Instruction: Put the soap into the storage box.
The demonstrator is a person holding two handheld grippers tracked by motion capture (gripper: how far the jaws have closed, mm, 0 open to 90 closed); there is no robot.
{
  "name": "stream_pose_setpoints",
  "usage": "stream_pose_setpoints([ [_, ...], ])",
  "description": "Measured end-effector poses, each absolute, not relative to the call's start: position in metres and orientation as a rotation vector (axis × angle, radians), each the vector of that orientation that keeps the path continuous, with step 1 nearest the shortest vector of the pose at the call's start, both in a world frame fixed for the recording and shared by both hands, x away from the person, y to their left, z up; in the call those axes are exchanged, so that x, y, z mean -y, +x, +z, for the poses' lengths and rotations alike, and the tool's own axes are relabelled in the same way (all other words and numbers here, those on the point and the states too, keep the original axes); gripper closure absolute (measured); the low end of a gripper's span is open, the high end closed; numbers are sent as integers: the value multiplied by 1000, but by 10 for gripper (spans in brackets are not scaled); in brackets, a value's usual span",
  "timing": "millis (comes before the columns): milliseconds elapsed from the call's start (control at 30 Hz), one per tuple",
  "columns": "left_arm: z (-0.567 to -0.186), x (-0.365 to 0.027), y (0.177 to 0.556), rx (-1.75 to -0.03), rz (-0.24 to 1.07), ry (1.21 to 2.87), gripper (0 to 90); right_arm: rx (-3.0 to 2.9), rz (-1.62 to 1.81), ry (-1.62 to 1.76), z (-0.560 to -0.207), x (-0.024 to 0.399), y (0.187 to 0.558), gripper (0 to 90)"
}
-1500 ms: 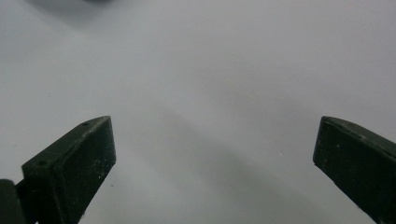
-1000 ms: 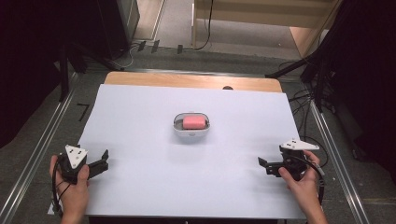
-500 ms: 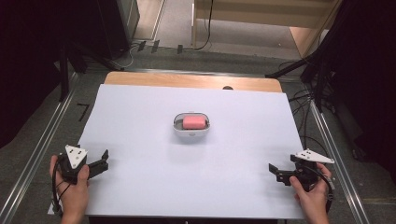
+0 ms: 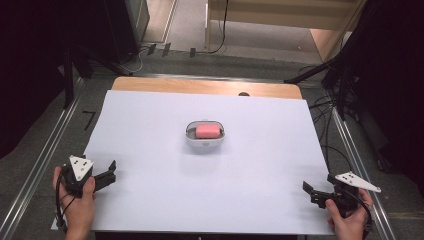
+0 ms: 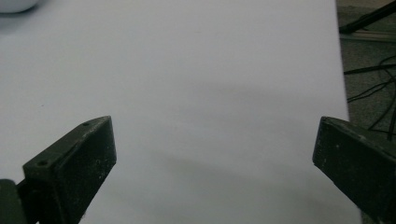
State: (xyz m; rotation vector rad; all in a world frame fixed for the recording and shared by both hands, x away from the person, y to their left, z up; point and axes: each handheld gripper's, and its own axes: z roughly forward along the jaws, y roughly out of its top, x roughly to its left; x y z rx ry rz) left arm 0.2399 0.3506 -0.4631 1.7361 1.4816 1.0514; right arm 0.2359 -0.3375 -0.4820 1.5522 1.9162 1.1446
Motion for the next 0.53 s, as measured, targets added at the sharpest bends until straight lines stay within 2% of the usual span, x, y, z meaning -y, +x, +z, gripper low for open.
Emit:
stream_pose_setpoints([
  [200,-463,-351,240,-1483,1040,1732,90,-1836,1169,1558,-483,349,227,0],
  [533,-463,-352,242,-1498,1027,1737,90,-1826,1132,1552,-487,344,228,2],
])
